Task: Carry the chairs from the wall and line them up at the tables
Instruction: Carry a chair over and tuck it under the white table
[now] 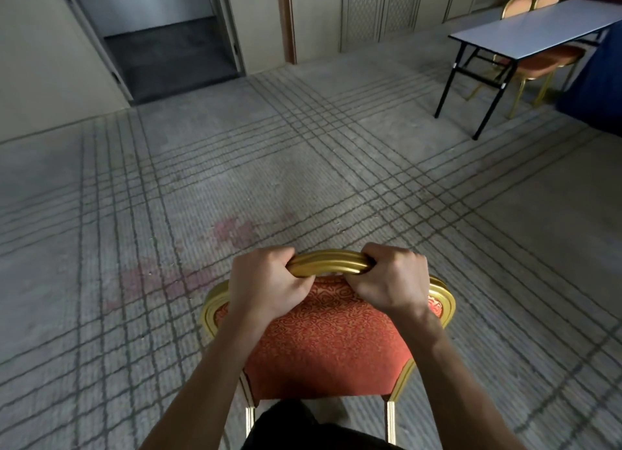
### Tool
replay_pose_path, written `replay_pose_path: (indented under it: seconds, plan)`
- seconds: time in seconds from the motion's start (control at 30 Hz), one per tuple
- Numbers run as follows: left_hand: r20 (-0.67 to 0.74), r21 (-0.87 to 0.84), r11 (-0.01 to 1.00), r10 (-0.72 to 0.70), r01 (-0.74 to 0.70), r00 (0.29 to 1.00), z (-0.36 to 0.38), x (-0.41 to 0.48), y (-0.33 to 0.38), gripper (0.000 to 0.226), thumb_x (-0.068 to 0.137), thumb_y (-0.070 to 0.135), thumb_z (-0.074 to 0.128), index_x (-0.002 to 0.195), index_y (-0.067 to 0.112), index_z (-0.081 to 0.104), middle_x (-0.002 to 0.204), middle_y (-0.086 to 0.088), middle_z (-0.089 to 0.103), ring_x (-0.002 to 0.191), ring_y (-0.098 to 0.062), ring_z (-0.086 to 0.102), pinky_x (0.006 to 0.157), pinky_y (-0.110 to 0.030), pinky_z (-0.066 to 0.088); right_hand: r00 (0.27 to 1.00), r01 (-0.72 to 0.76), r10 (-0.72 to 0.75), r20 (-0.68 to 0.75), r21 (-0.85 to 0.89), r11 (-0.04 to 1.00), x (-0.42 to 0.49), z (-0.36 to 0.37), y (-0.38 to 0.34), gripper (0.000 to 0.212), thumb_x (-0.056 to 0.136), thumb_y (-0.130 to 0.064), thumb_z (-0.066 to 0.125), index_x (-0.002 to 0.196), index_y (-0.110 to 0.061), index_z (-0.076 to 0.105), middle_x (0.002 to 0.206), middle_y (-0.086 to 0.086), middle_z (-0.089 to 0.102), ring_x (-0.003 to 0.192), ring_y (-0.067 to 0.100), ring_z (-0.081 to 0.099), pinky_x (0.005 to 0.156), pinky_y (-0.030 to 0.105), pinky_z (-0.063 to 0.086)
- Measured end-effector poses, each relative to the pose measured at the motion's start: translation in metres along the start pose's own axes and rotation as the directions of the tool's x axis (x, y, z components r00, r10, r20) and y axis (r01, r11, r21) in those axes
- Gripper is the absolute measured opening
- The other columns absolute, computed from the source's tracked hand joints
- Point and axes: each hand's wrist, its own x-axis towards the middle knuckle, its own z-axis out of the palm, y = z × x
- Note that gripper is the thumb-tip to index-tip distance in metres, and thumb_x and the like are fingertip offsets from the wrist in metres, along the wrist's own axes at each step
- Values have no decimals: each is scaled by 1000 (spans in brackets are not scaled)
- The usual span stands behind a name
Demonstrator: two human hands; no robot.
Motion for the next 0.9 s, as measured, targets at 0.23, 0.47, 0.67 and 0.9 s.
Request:
replay_pose_path:
  seconds: [0.23, 0.47, 0.67, 0.9]
  plan:
    - [9, -53, 999, 7, -7, 1000, 88, 151, -53, 44, 64, 46, 71, 55, 16, 41, 49, 2, 51, 46, -25, 55, 45, -29, 42, 1000, -8, 8, -12, -35, 999, 163, 65, 35, 32, 62, -52, 55, 61, -20, 52, 57, -4, 60, 57, 26, 59, 57, 30, 42]
    - [33, -127, 992, 1, 4, 999, 175, 307, -120, 46, 62, 46, 73, 54, 15, 39, 48, 0, 50, 46, -27, 56, 44, -30, 41, 999, -49, 48, -9, -68, 997, 328, 136, 52, 29, 63, -52, 57, 58, -28, 43, 57, -3, 62, 55, 28, 61, 56, 28, 43]
    - [21, -176, 980, 97, -92, 995, 221, 442, -149, 45, 65, 48, 69, 54, 17, 39, 49, 1, 52, 48, -24, 57, 47, -28, 42, 992, -107, 99, -80, -95, 990, 452, 156, 66, 31, 63, -53, 56, 56, -28, 38, 55, -2, 61, 53, 29, 60, 56, 32, 49]
    - [50, -159, 975, 167, -157, 985, 304, 597, -170, 45, 63, 48, 71, 55, 17, 40, 52, -1, 57, 53, -29, 62, 48, -31, 46, 981, -176, 165, -106, -100, 979, 599, 200, 120, 31, 63, -51, 56, 58, -23, 44, 55, -2, 60, 54, 29, 59, 55, 31, 47]
